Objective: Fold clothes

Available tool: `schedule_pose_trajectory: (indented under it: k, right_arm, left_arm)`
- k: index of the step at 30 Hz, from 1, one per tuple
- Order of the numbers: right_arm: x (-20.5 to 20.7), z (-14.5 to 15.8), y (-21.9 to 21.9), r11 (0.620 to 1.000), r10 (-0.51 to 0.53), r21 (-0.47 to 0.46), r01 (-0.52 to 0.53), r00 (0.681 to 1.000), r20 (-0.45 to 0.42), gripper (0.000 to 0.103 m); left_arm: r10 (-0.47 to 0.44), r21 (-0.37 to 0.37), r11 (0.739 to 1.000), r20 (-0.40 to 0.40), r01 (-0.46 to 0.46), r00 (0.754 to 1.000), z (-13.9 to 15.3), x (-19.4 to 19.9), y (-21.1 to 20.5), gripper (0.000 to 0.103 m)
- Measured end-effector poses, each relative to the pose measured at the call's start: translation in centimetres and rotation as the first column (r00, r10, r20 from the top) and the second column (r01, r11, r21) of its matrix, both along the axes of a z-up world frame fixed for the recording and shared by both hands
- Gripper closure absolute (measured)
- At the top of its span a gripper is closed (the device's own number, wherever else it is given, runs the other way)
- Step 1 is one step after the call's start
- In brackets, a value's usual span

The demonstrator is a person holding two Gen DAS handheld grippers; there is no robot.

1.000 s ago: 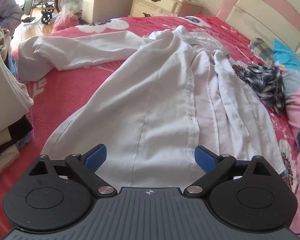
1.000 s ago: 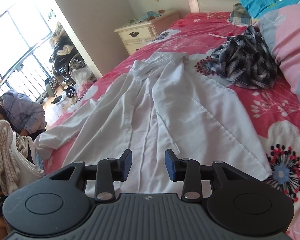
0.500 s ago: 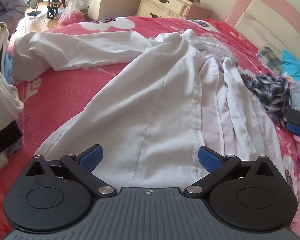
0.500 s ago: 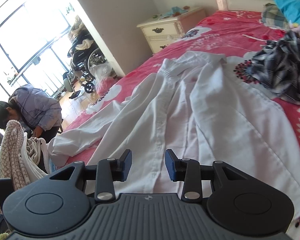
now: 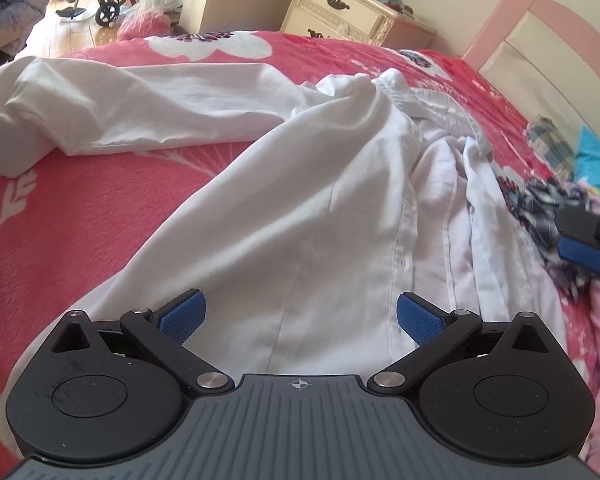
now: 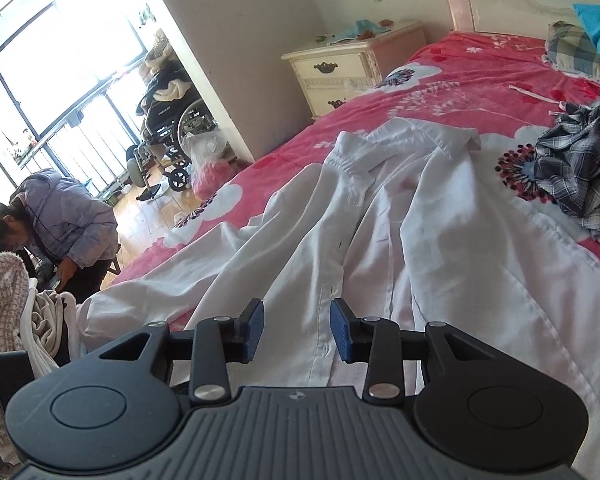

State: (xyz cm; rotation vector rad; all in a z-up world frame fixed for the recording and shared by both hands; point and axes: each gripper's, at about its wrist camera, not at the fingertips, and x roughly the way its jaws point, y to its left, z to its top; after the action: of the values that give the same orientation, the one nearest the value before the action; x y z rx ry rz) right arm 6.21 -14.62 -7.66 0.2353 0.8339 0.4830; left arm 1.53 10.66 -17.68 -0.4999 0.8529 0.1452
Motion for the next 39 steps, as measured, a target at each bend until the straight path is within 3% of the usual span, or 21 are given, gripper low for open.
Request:
schedule_pose_trajectory:
  k: [6,13,18,21,24,28,33,36,39]
  right_arm:
    - [2.8,0.4,0.9,0.998,0.001,-0.064,0.001,1.000,0.031,0.064]
    - [6.2,2.9,2.1,0.990,0.077,-0.129,-0.060,0.987,0.138,0.063]
    - [9.0,3.7,5.9,0.967,0.227,-0.150,-0.204,0.961,0.157,0.062]
    - [10.3,3.1,10.3,0.919,0.377,-0.186,-0.348,0.913,0.155,0.061]
    - [11.5,1.6,16.2,0.816,0.557,-0.276,-0.508,0.819,0.138,0.059]
    - [12.4,-0.9,24.9,0.626,0.761,-0.355,-0.694,0.643,0.085,0.050]
    - [13.8,-3.0,35.4,0.403,0.902,-0.364,-0.840,0.431,0.005,0.040]
    - [12.1,-4.5,40.6,0.222,0.962,-0.346,-0.912,0.262,-0.074,0.027]
    - [9.4,-6.4,45.3,0.048,0.980,-0.377,-0.925,0.117,-0.161,0.025]
  left_arm:
    - [0.051,0.009,0.999,0.045,-0.052,0.998,-0.8,1.9,0.2,0.000]
    - [0.109,0.040,0.993,0.088,-0.113,0.990,-2.0,4.2,0.2,0.000]
    - [0.140,0.064,0.987,0.150,-0.151,0.979,-2.8,4.0,1.0,0.001]
    - [0.154,0.020,0.987,0.182,-0.161,0.971,-3.1,3.5,2.0,0.001]
    - [0.175,-0.021,0.984,0.184,-0.174,0.967,-3.7,3.4,2.9,0.001]
    - [0.157,-0.016,0.987,0.206,-0.157,0.966,-3.8,3.2,3.1,0.000]
    - [0.117,0.030,0.991,0.223,-0.127,0.968,-4.4,3.6,2.4,0.000]
    - [0.103,0.042,0.992,0.233,-0.116,0.967,-4.5,3.7,2.4,0.000]
    - [0.106,0.027,0.993,0.248,-0.117,0.963,-4.5,3.6,2.7,0.000]
